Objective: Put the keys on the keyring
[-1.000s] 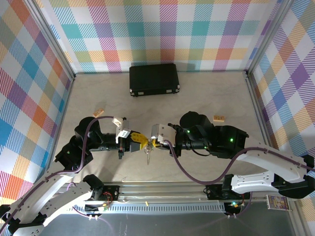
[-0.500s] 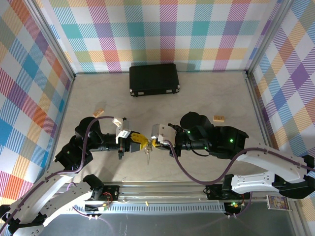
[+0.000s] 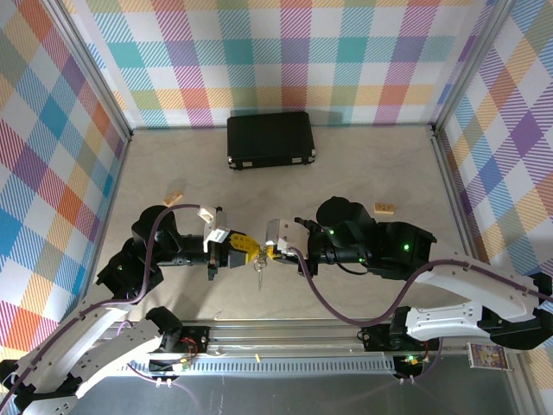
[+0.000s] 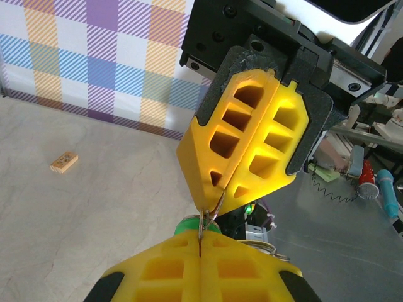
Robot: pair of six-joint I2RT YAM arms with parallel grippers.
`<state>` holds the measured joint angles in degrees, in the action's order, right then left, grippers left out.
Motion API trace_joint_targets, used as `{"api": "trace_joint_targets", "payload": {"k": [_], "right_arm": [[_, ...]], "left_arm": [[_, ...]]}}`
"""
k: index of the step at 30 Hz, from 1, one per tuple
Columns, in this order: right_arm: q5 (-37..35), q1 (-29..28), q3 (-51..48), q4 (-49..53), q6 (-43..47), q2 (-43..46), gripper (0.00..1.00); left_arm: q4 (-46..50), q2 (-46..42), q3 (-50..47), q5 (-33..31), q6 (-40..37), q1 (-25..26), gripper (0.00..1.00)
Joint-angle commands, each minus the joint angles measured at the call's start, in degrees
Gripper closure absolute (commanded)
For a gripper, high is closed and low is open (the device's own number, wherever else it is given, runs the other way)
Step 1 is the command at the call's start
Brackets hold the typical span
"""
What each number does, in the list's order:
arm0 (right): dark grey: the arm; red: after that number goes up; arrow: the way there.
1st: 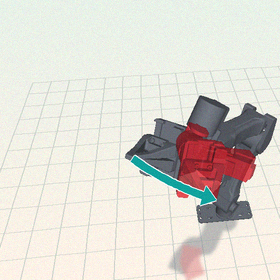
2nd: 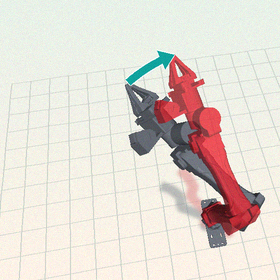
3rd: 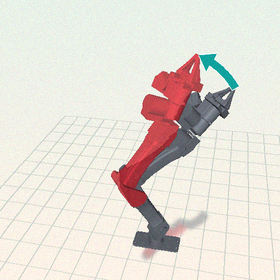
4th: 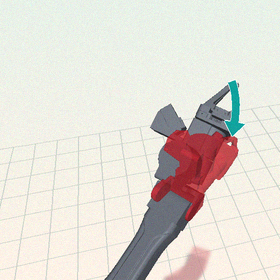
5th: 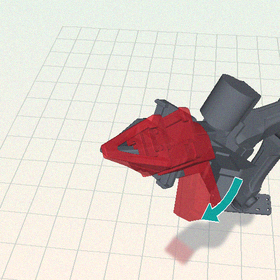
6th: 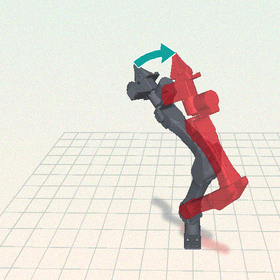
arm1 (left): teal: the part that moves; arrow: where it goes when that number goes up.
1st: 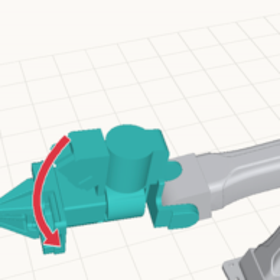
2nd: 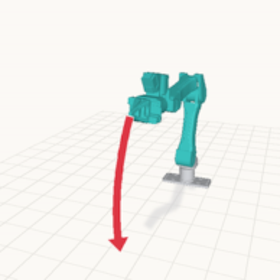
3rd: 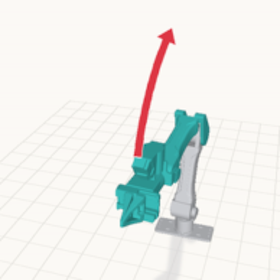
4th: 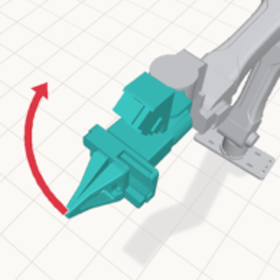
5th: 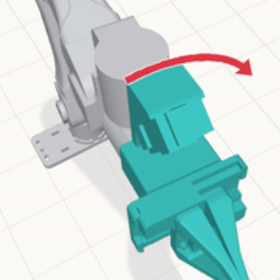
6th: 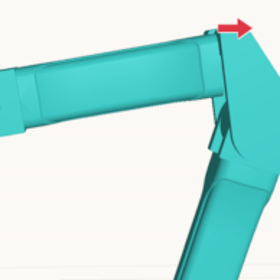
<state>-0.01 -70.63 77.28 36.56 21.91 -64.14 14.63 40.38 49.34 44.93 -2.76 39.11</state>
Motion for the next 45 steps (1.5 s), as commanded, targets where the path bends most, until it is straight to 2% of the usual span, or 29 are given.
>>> {"api": "trace_joint_targets", "payload": {"k": [1,19,36,45], "right_arm": [[1.7,-0.6,-0.5,-0.7,1.9,1.0,1.0],[-0.1,-0.7,-2.4,-2.6,4.5,2.6,1.0],[-5.2,-0.7,-7.3,-8.0,11.4,5.1,1.0],[-5.2,-0.7,-8.5,-9.0,12.2,6.3,1.0]], "left_arm": [[-2.8,0.6,1.9,0.5,0.4,-0.2,1.0],[-5.3,2.8,2.2,1.7,2.5,-0.2,1.0],[-4.7,3.7,4.2,3.1,3.8,-0.2,1.0],[-2.9,4.4,7.2,3.7,2.9,-0.2,1.0]]}}
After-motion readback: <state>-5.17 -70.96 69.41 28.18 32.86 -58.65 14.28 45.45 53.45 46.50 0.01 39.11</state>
